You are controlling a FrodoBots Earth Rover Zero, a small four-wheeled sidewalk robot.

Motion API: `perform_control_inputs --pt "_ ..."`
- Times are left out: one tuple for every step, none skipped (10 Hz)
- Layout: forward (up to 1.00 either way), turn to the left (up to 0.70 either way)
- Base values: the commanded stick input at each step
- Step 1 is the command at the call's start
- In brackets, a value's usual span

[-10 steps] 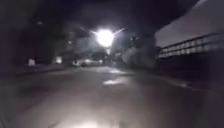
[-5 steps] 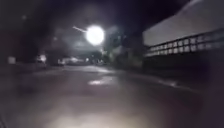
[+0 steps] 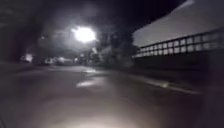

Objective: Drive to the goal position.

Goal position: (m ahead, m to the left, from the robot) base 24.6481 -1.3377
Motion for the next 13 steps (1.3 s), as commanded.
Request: perform_control_inputs --pt "0.50 0.00" --pt "0.50 0.00" --pt "0.50 0.00" --pt "0.50 0.00" --pt "0.50 0.00" --pt "0.50 0.00" --pt "0.50 0.00" --pt "0.50 0.00" --pt "0.50 0.00" --pt "0.50 0.00" --pt "0.50 0.00" --pt "0.50 0.00" --pt "0.50 0.00"
